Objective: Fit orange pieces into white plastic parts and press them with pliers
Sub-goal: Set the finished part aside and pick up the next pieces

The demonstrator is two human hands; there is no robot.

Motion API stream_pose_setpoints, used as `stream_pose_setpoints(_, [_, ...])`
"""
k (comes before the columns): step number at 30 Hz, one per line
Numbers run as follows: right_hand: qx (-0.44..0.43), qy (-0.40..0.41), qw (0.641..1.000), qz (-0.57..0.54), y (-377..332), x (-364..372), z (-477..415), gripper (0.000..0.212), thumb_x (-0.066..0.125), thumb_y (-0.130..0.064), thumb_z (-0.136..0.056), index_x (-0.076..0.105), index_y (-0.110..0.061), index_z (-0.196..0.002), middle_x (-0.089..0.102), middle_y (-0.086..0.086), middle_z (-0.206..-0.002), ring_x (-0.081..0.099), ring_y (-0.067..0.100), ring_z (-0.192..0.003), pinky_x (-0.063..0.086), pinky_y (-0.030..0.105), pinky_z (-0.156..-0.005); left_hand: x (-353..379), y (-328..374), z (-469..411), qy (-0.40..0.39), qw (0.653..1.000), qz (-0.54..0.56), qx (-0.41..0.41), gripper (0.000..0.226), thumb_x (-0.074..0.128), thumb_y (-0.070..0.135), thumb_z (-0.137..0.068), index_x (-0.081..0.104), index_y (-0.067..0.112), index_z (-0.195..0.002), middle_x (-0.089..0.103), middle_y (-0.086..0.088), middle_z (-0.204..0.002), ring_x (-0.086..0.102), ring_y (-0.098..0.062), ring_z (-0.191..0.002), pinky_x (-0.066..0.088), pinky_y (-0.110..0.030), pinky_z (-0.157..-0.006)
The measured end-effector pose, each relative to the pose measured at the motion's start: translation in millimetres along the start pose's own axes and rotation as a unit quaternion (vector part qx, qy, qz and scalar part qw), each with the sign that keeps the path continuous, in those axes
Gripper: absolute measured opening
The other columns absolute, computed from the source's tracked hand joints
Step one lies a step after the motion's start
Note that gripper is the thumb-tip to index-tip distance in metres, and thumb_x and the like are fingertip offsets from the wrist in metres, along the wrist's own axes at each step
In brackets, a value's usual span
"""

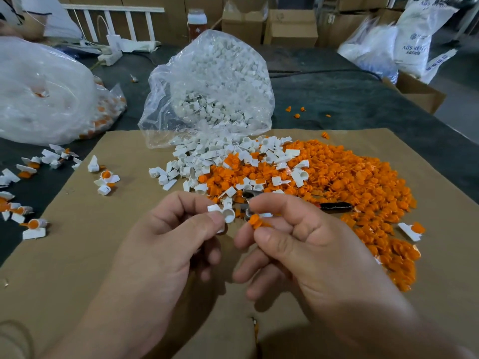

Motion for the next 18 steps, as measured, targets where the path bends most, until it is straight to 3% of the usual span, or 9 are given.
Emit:
stream_pose_setpoints(2, [-0.030, 0.037, 0.993, 0.105, -5, -6, 2, 0.020, 0.057, -0.025, -0.088, 0.062, -0.042, -0.097, 0.073, 0.004, -0.086, 0.071, 0.034, -0.066, 0.057, 0.056, -0.056, 0, 1, 1, 0.005, 1.000, -0.027, 0.010, 0.010, 0.072, 0.026, -0.069, 0.070, 0.017, -0.075, 0.061, -0.010, -0.062, 0.053, -0.014, -0.047, 0.040, -0.021, -0.039])
stream_pose_setpoints(3, [-0.043, 0.048, 0.987, 0.149, -8, -7, 3, 0.020, 0.056, -0.027, -0.088, 0.061, -0.045, -0.095, 0.073, 0.003, -0.084, 0.071, 0.030, -0.064, 0.058, 0.055, -0.056, 0, 1, 1, 0.008, 0.999, -0.047, 0.017, 0.009, 0.075, 0.024, -0.071, 0.070, 0.019, -0.076, 0.061, -0.010, -0.060, 0.053, -0.014, -0.047, 0.041, -0.021, -0.040])
stream_pose_setpoints(6, [-0.092, 0.071, 0.955, 0.274, -19, -8, 10, 0.023, 0.057, -0.025, -0.094, 0.059, -0.047, -0.101, 0.072, -0.004, -0.076, 0.070, 0.014, -0.061, 0.059, 0.030, -0.053, 1, 2, 2, 0.012, 0.994, -0.103, 0.034, 0.010, 0.076, 0.020, -0.081, 0.068, 0.024, -0.077, 0.061, -0.008, -0.055, 0.056, -0.015, -0.047, 0.043, -0.023, -0.043])
stream_pose_setpoints(9, [-0.154, 0.077, 0.906, 0.387, -31, -2, 15, 0.023, 0.055, -0.024, -0.096, 0.058, -0.044, -0.107, 0.067, -0.014, -0.081, 0.068, 0.002, -0.066, 0.053, 0.015, -0.054, 5, 0, 3, 0.007, 0.992, -0.122, 0.028, 0.006, 0.069, 0.029, -0.074, 0.068, 0.026, -0.079, 0.062, -0.007, -0.055, 0.059, -0.014, -0.048, 0.045, -0.023, -0.044])
stream_pose_setpoints(12, [-0.185, 0.077, 0.870, 0.450, -38, 5, 17, 0.019, 0.050, -0.032, -0.095, 0.056, -0.042, -0.111, 0.061, -0.017, -0.087, 0.067, 0.001, -0.073, 0.054, 0.020, -0.056, 4, 0, 3, 0.011, 0.992, -0.126, 0.026, 0.005, 0.070, 0.029, -0.075, 0.068, 0.026, -0.079, 0.063, -0.008, -0.056, 0.060, -0.014, -0.049, 0.046, -0.025, -0.045])
stream_pose_setpoints(18, [-0.202, 0.085, 0.857, 0.466, -43, 8, 19, 0.021, 0.042, -0.049, -0.088, 0.055, -0.040, -0.103, 0.061, -0.015, -0.083, 0.065, 0.007, -0.074, 0.053, 0.030, -0.054, 5, -1, 3, 0.000, 0.989, -0.145, 0.030, 0.009, 0.068, 0.034, -0.072, 0.070, 0.030, -0.081, 0.064, -0.005, -0.057, 0.061, -0.014, -0.049, 0.046, -0.023, -0.046])
Point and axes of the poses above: each hand's wrist, its own z-axis away from the middle knuckle, its own x-axis out of the palm, y = z × x, the point moved 10 cm from there along -z, towards the middle knuckle
